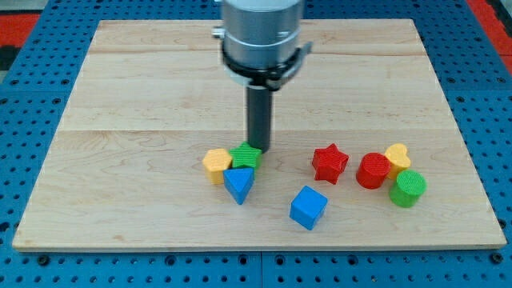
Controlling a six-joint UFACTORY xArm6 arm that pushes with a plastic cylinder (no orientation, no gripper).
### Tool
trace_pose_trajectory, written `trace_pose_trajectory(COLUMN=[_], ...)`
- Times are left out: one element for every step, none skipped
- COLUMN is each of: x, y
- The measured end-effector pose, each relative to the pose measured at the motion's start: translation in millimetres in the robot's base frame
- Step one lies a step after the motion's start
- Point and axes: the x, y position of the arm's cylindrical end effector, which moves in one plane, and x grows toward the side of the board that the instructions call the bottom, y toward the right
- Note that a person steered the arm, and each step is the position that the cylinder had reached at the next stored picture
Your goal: Move the blue triangle towards the bottom left
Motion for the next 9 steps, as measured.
trace_pose_trajectory(x=[-3,-3,10,31,39,42,56,63,64], y=[-5,16,42,42,29,-5,-15,-16,-16])
